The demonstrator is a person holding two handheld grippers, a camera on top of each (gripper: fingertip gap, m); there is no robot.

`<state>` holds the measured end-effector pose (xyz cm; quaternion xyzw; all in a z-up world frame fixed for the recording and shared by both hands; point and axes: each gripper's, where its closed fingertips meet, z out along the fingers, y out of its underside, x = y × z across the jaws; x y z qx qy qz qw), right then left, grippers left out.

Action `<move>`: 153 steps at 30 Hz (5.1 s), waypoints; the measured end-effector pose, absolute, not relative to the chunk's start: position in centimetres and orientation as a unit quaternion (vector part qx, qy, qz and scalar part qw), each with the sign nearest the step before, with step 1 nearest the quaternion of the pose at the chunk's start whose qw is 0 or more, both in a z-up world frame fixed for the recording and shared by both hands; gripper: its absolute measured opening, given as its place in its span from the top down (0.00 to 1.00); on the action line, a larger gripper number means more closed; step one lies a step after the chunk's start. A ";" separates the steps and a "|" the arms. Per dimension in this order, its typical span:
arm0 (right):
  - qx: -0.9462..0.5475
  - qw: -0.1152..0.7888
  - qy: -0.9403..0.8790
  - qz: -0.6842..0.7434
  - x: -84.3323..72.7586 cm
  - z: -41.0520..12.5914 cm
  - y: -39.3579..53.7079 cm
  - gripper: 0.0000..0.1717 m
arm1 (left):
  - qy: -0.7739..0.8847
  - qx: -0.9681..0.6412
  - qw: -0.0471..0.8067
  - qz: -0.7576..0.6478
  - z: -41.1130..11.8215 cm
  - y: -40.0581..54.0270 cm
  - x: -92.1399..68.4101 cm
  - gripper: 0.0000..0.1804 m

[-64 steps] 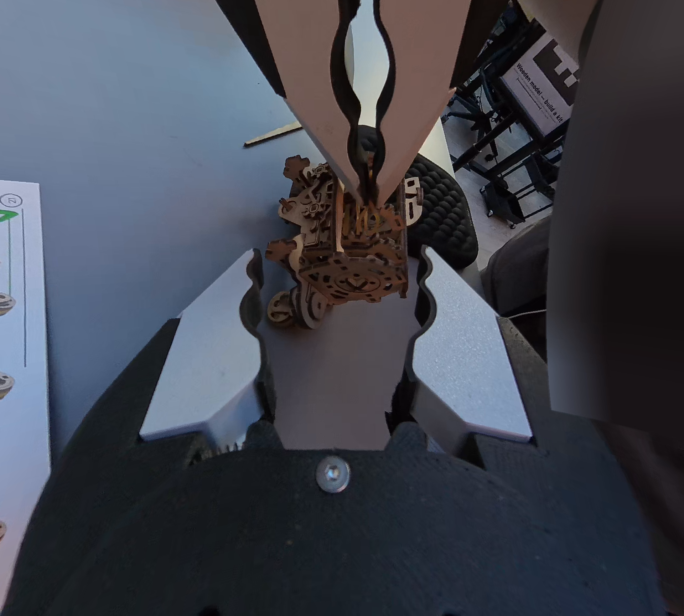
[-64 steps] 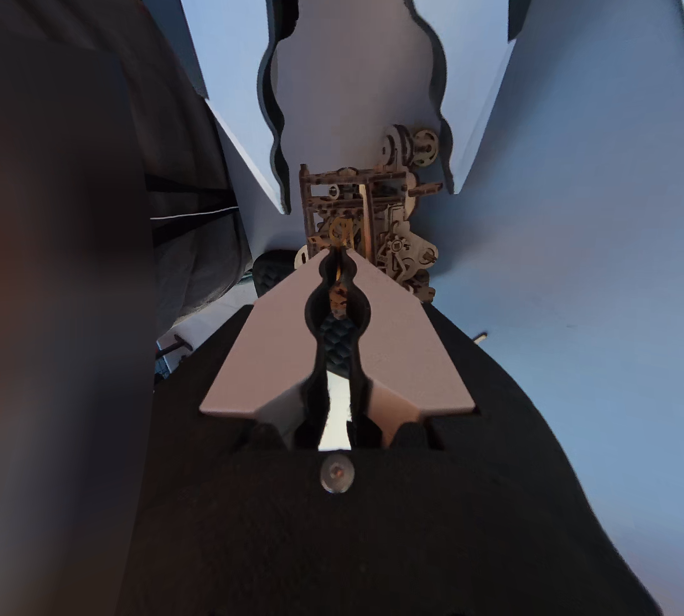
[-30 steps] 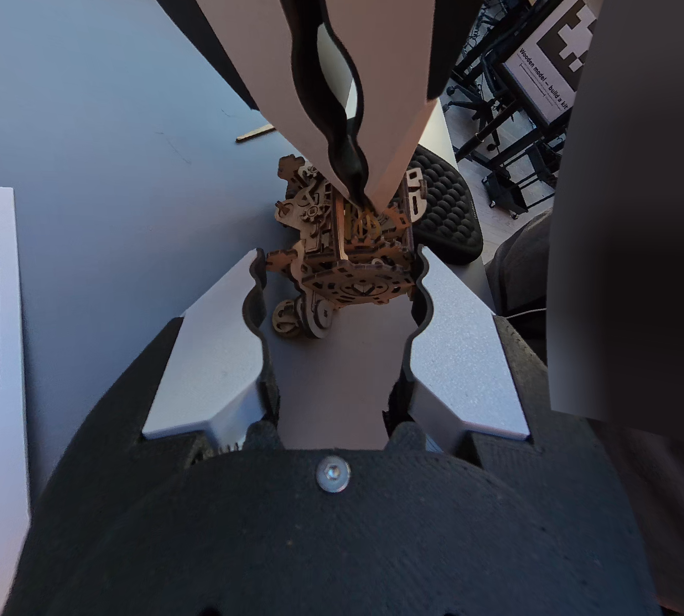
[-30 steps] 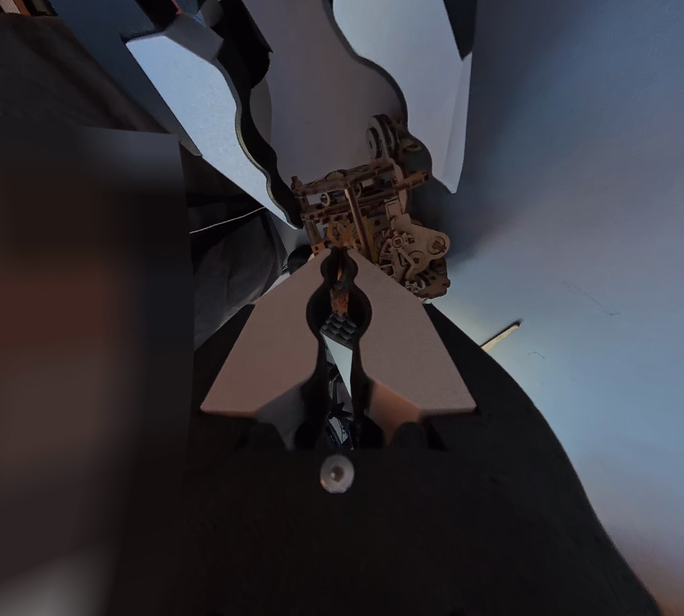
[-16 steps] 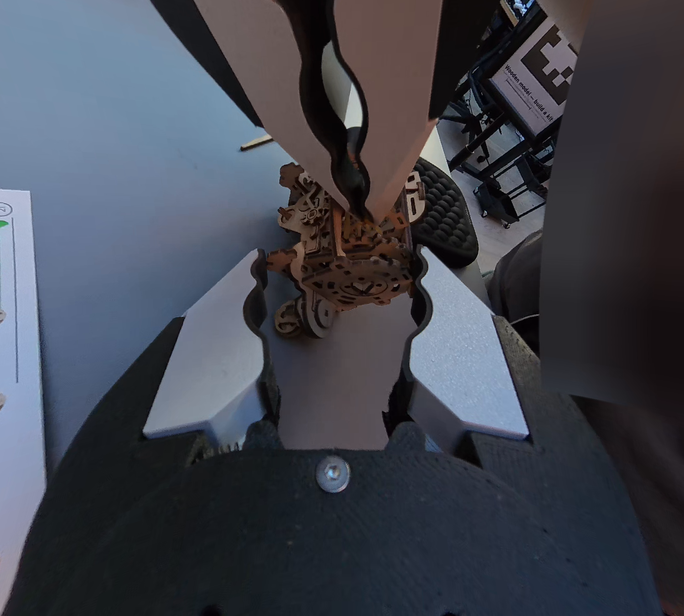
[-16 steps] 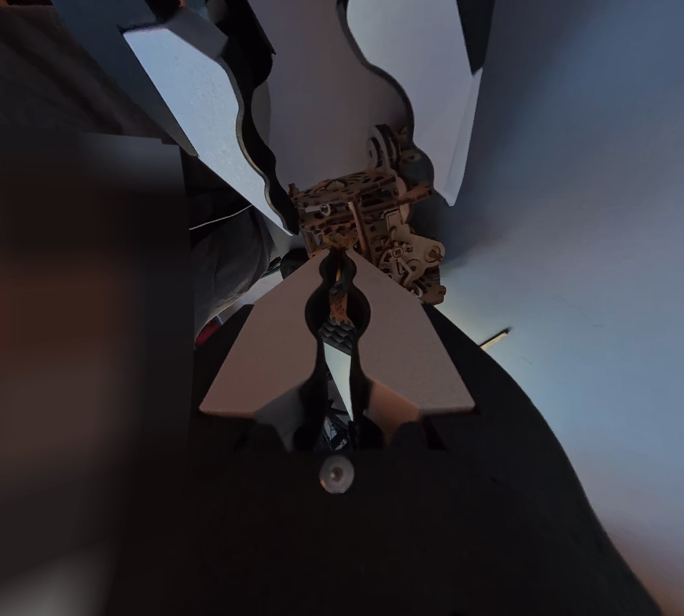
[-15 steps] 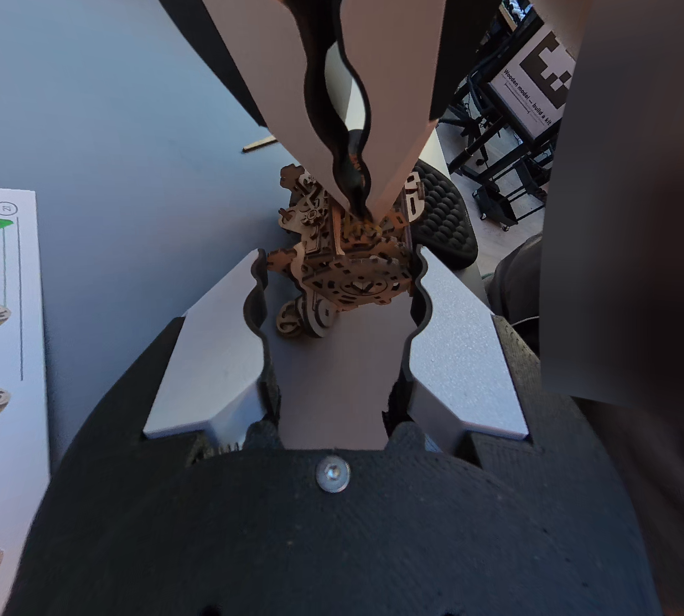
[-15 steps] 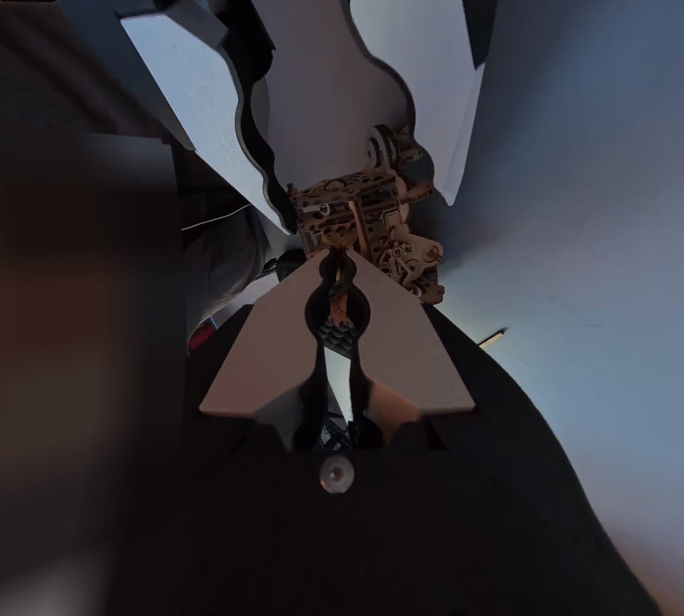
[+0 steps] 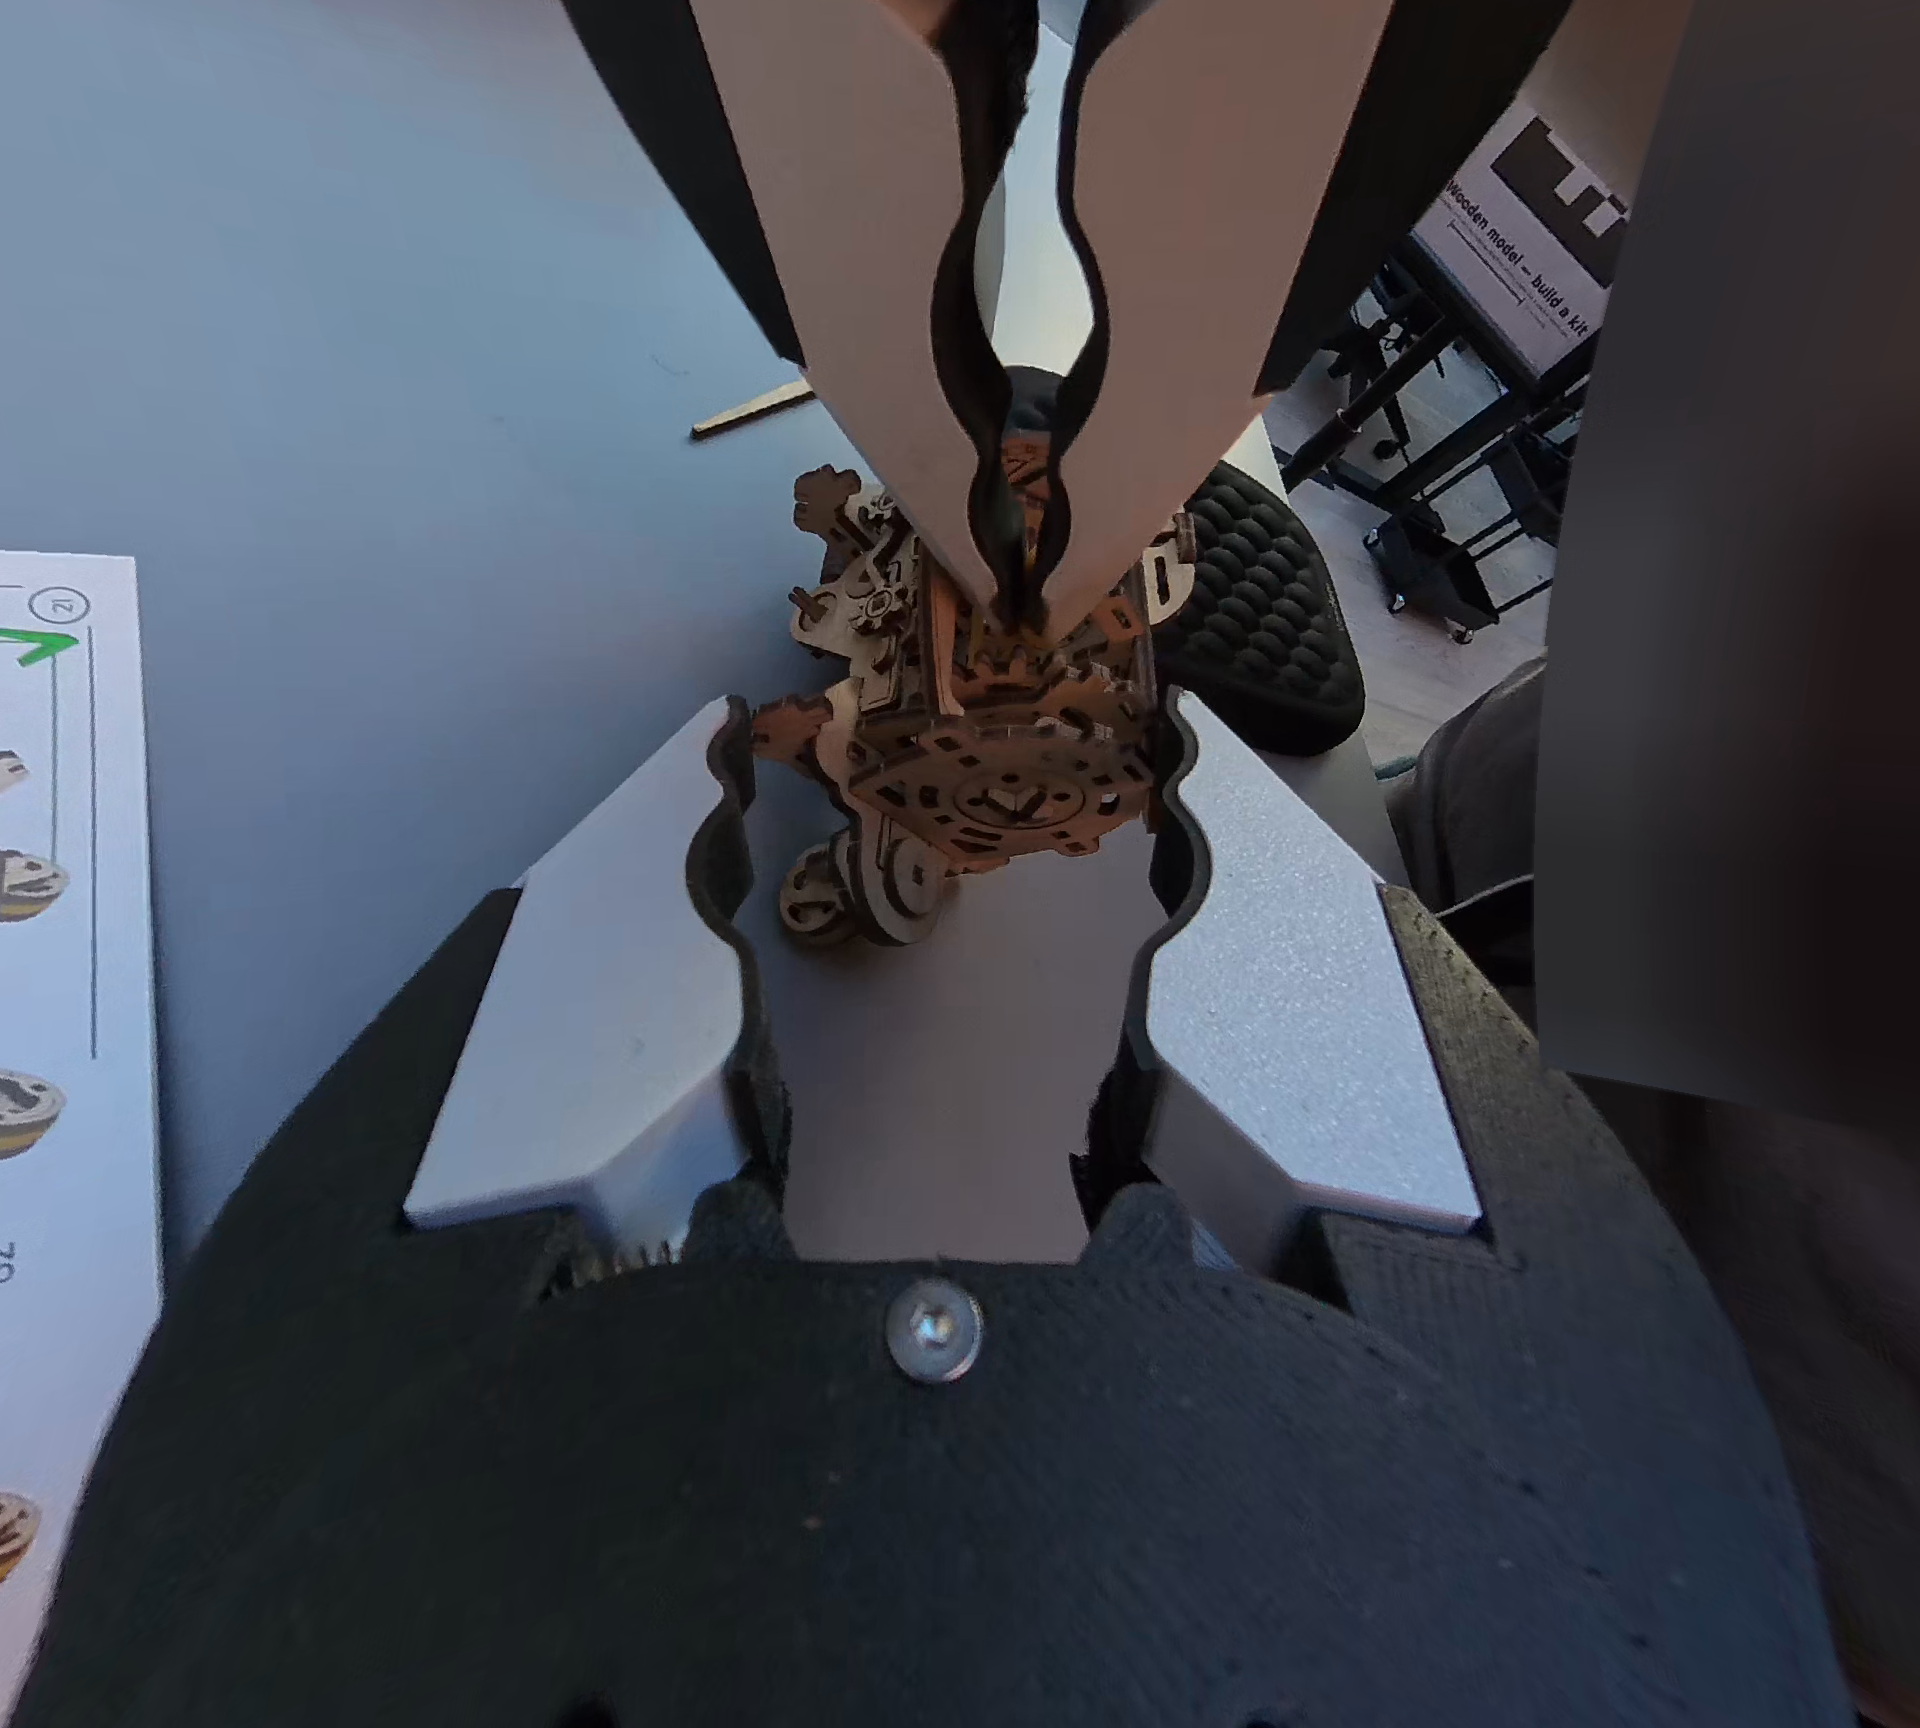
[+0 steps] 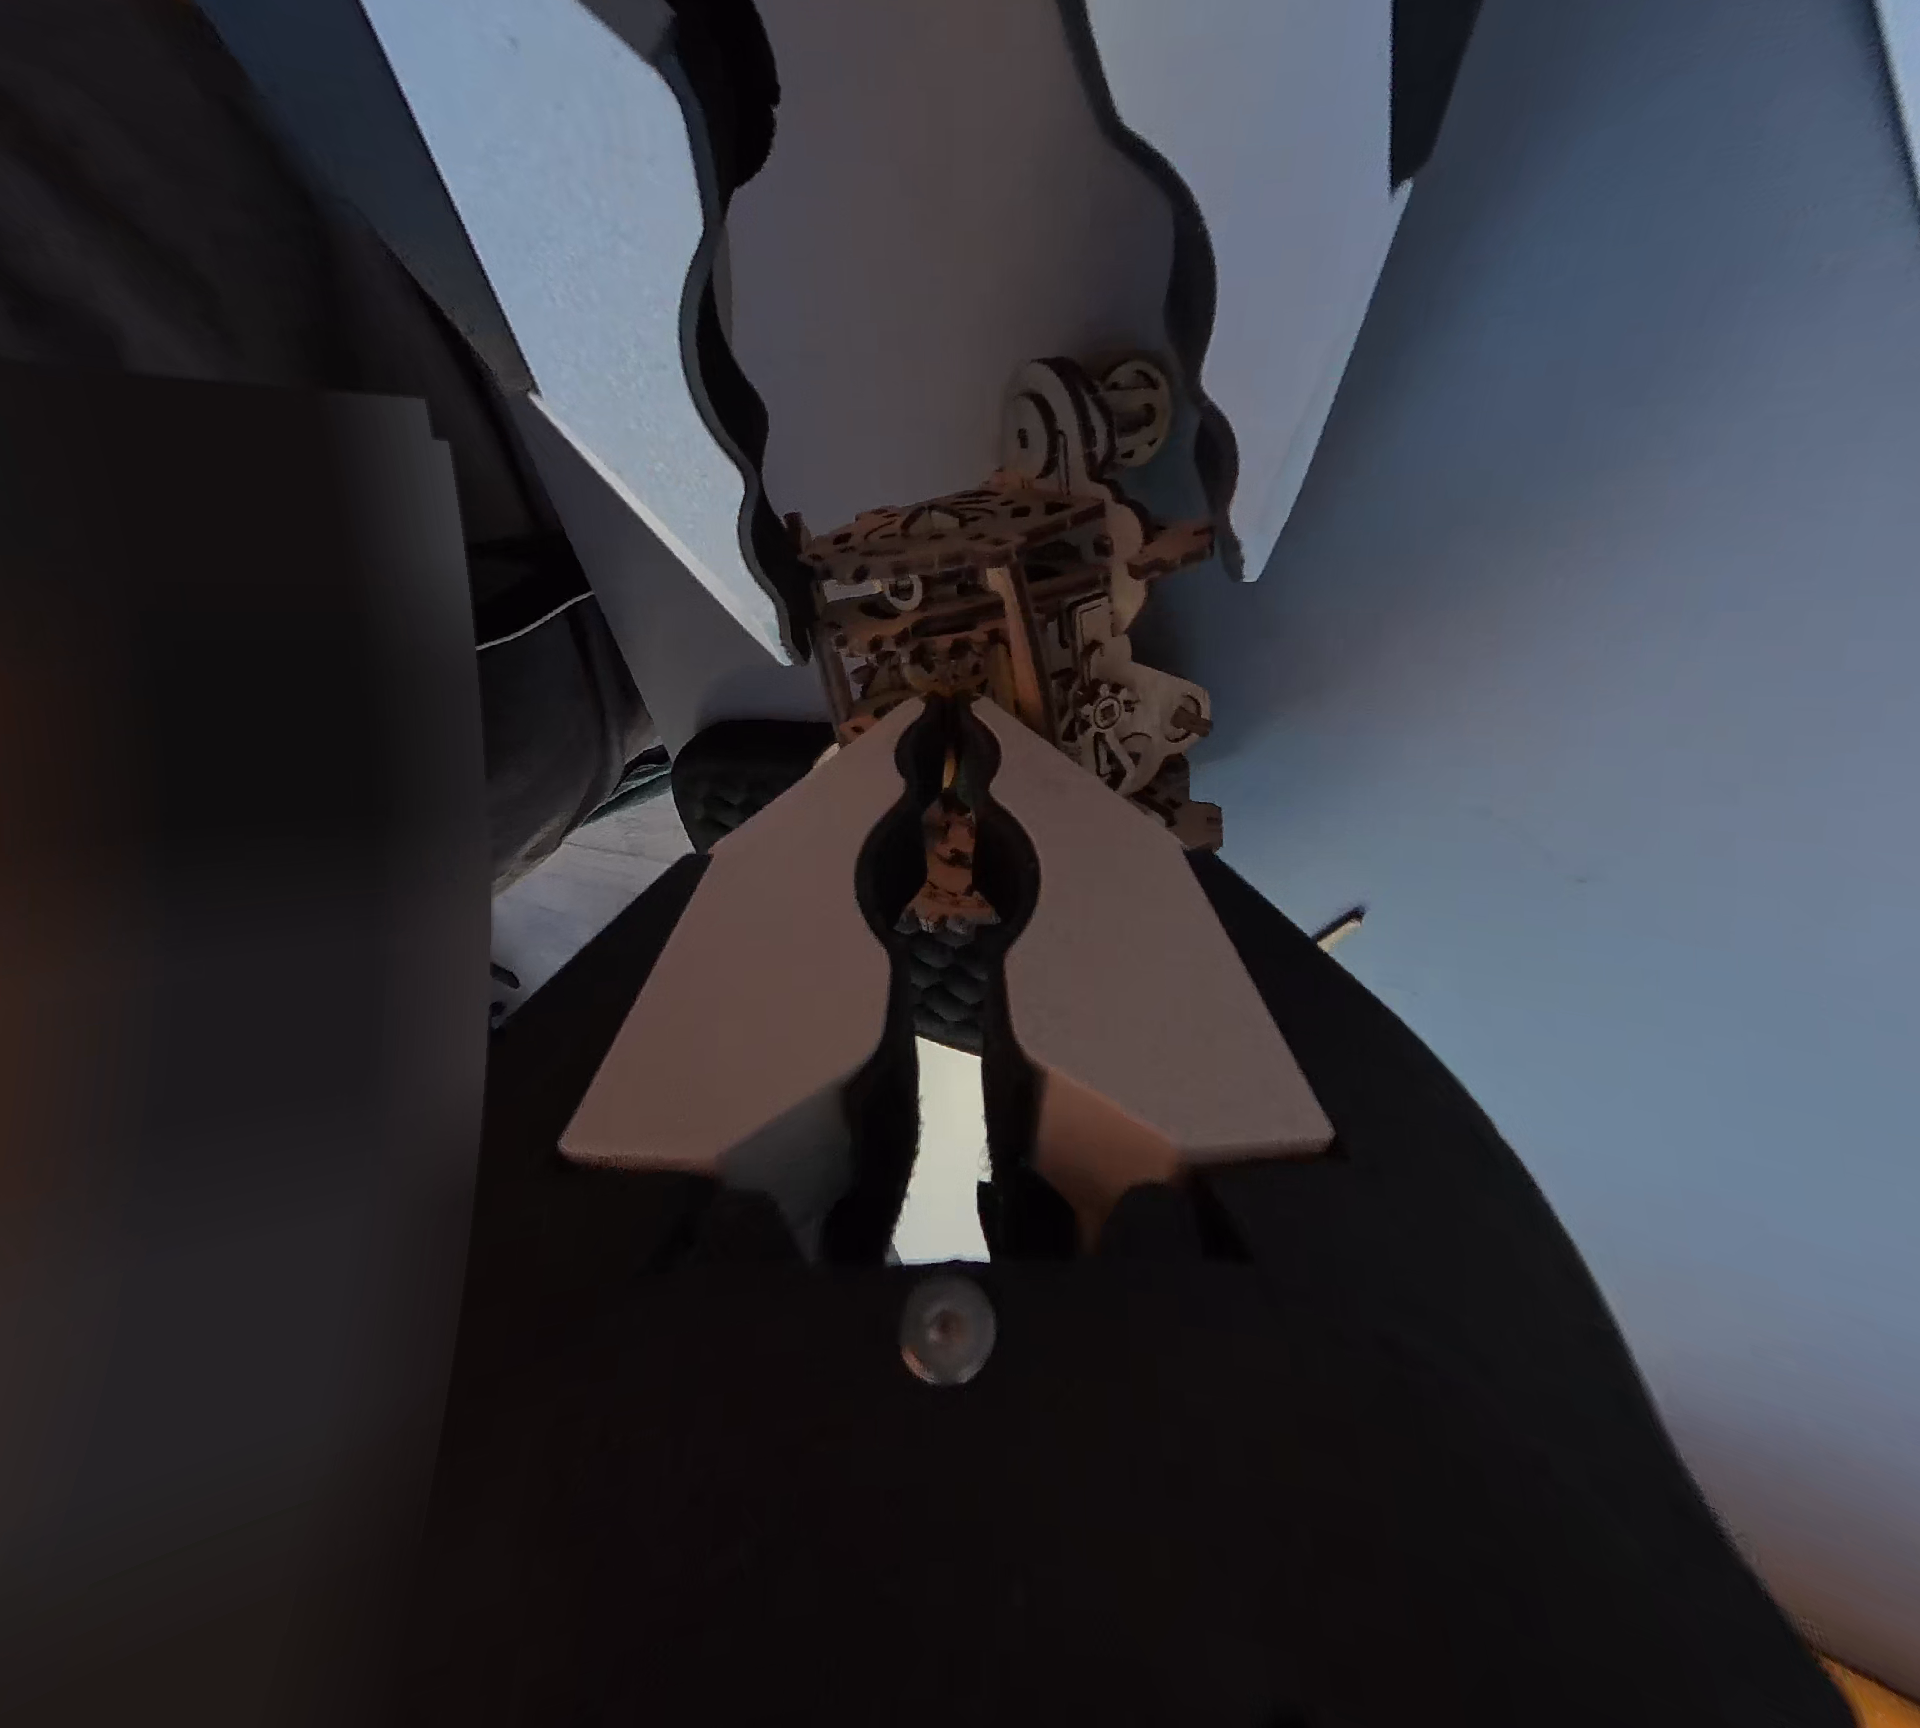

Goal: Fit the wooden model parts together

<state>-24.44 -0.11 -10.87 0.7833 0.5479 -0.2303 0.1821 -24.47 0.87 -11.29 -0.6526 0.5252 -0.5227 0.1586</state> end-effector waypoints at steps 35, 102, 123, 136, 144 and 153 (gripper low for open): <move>0.773 0.049 0.561 -0.291 -24.0 -9.0 0.3 0.89 | 0.523 -0.640 0.152 -0.542 -11.0 0.4 -24.4 0.60; 0.489 -0.618 0.616 0.005 -19.8 -2.0 1.3 0.90 | 0.513 -0.652 0.139 -0.541 -4.8 0.7 -23.2 1.00; 0.571 -0.393 0.477 -0.540 -24.4 -0.8 3.5 1.00 | 0.479 -0.599 0.341 -0.544 -2.5 2.7 -23.9 1.00; 0.583 -0.384 0.506 -0.507 -24.2 -2.4 4.0 1.00 | 0.490 -0.596 0.337 -0.540 -4.1 3.2 -23.9 0.92; 0.501 -0.373 0.654 -0.428 -22.7 -3.2 0.5 1.00 | 0.555 -0.577 0.261 -0.539 -7.0 0.7 -26.2 0.45; 0.482 -0.350 0.700 -0.394 -24.0 -6.4 -0.8 0.99 | 0.576 -0.614 0.187 -0.506 -10.5 -1.3 -24.9 0.44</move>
